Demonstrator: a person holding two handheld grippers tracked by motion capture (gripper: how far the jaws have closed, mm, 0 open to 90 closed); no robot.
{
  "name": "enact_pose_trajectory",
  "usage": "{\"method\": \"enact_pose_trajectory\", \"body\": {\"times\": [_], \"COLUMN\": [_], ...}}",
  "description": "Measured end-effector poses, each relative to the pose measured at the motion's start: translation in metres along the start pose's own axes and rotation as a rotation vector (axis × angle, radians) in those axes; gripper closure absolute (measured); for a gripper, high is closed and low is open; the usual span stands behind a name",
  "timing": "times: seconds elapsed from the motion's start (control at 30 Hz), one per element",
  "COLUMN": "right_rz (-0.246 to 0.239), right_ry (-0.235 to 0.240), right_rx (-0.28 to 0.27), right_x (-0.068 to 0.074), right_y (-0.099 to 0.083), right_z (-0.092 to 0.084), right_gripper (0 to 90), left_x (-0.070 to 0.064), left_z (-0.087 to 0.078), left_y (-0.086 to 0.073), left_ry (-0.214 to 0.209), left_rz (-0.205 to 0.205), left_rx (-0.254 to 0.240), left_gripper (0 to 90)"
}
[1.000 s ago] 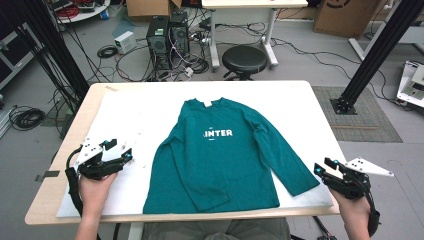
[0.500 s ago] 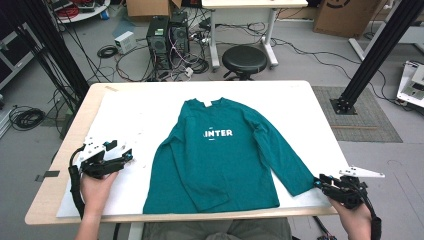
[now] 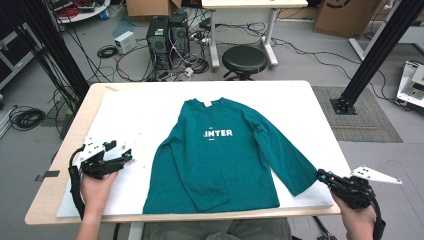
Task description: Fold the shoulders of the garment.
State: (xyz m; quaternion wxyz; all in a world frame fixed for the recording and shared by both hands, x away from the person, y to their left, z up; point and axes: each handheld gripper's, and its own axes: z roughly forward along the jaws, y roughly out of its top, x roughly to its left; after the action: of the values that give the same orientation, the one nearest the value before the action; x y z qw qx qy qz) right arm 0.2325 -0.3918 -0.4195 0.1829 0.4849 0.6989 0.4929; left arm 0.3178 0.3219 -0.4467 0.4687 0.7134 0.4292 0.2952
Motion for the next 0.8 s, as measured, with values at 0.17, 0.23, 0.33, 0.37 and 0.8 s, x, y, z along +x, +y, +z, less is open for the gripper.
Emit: {"method": "enact_pose_trajectory", "body": {"times": [0.17,0.23,0.33,0.37,0.8], "right_rz": [-0.016,-0.04,-0.09,-0.113,-0.291], "right_ry": [0.098,0.134,0.185,0.212,0.463], "right_rx": [-0.109,-0.115,-0.108,-0.103,0.01], "right_x": [0.025,0.039,0.063,0.073,0.164], "right_y": [0.014,0.02,0.028,0.032,0.042], "right_z": [-0.001,0.006,0.018,0.024,0.091], "right_gripper": [88.7,88.7,88.8,88.8,88.8], "left_x": [0.0,-0.001,-0.001,-0.001,-0.002], "left_z": [0.001,0.001,0.001,0.001,0.001], "left_y": [0.0,0.0,0.0,0.0,0.0], "left_ry": [0.004,0.006,0.005,0.006,0.007], "left_rz": [0.005,0.006,0.007,0.007,0.016], "left_rx": [0.005,0.007,0.006,0.006,0.011], "left_gripper": [30.5,30.5,30.5,30.5,30.5]}}
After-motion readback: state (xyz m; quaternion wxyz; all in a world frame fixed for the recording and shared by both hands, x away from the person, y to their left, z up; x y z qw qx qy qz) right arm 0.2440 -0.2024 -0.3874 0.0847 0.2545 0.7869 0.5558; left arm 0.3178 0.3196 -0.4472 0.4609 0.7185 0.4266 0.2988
